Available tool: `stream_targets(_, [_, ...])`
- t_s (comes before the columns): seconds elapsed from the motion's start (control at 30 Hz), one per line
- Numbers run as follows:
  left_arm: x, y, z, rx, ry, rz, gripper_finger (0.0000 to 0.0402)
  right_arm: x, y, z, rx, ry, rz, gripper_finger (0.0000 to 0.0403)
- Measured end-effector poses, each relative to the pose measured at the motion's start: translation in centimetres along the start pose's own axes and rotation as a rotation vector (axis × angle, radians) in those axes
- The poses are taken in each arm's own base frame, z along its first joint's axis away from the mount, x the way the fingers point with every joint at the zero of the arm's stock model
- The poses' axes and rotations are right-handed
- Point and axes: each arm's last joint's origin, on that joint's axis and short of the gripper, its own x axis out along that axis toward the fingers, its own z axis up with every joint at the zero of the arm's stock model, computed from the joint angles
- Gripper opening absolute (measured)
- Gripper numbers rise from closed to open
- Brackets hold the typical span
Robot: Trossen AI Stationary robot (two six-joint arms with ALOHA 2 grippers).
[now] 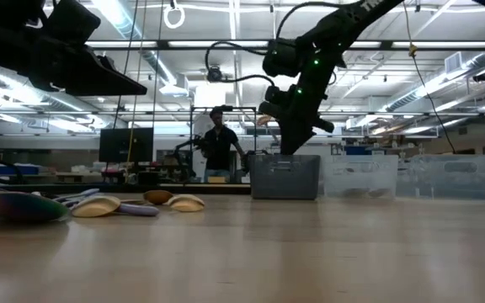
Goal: Sort silverware by color (type)
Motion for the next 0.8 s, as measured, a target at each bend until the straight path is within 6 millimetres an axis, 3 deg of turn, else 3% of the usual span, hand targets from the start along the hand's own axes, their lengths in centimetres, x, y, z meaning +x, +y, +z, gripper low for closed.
stream_targets(0.53, [0.0, 0.1, 0.0, -0.001, 0.003, 0.002, 0.015, 3.8, -0.1, 1.4, 0.001, 0.249, -0.037, 0.0032])
stream_targets(0.8, [0.0, 0.0, 0.0, -0.001, 0.004, 0.002, 0.015, 4.2, -0.9, 1.6, 0.046, 0.295, -0.018, 0.004])
